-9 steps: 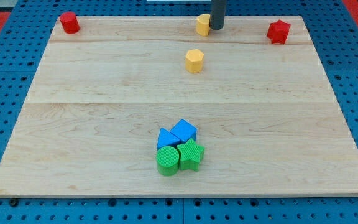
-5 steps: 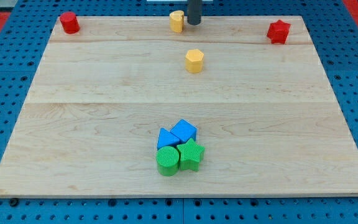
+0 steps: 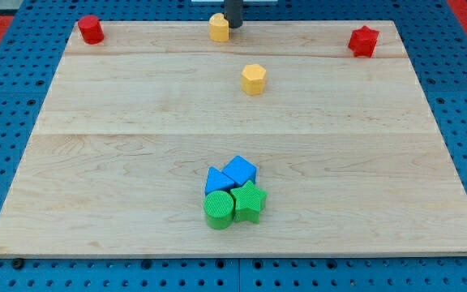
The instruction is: Push yellow heart to the top center
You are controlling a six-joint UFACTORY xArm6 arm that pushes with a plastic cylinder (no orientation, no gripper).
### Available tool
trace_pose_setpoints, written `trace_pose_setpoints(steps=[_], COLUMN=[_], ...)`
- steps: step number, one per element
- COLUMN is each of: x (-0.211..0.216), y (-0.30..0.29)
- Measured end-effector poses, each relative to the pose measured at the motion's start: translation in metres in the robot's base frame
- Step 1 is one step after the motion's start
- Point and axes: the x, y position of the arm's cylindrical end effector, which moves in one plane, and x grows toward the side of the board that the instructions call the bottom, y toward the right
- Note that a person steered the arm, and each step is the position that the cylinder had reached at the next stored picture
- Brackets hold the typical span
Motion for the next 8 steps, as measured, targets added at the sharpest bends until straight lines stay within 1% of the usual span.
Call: trace_pose_setpoints(steps=[1,2,3,4,5,6,7,8], x=[0.029,0.071,0.1,0.08,0.044,0.04,0.04,0.039], y=[-0.005,-0.026,-0.046,-0.114,-0.107,-0.052,-0.017,-0.015])
